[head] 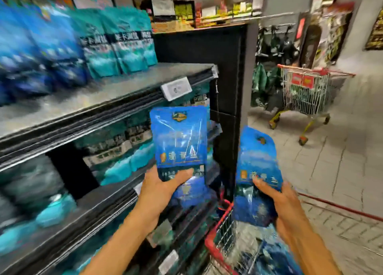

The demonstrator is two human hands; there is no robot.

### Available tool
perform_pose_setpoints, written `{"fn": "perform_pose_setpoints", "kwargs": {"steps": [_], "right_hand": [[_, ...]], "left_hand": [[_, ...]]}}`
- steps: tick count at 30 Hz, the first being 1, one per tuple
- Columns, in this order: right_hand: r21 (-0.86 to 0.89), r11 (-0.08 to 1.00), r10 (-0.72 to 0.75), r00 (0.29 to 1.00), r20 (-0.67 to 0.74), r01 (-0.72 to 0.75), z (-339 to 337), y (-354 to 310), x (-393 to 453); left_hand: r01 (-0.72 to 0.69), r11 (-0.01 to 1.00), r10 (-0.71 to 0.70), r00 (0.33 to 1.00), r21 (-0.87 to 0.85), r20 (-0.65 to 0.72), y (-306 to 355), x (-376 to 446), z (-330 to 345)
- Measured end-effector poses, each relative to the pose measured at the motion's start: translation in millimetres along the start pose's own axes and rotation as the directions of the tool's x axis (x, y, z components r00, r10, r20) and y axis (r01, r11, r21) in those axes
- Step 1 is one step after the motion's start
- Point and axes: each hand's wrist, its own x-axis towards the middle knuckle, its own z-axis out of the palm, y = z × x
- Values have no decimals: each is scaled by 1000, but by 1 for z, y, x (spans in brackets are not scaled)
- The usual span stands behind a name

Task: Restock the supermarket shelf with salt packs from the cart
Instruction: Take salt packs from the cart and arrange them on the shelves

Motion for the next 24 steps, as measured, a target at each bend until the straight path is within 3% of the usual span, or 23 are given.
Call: {"fn": "perform_pose_setpoints", "kwargs": {"steps": [6, 14, 21, 24], "right_hand": [[60, 996, -81, 937, 341, 64, 117, -41, -5], [136, 985, -170, 679, 714, 104, 264, -109, -4], [181, 981, -192, 463, 865, 67, 389, -148, 4], [133, 986, -161, 416, 895, 96, 446, -145, 6]], "left_hand": [[-173, 985, 175, 970, 25, -168, 73, -34, -76], [-274, 938, 338, 857, 212, -388, 153, -68, -153], [-202, 948, 313, 731, 245, -606, 215, -74, -237], [-189, 957, 289, 685, 220, -669, 224, -58, -281]]}}
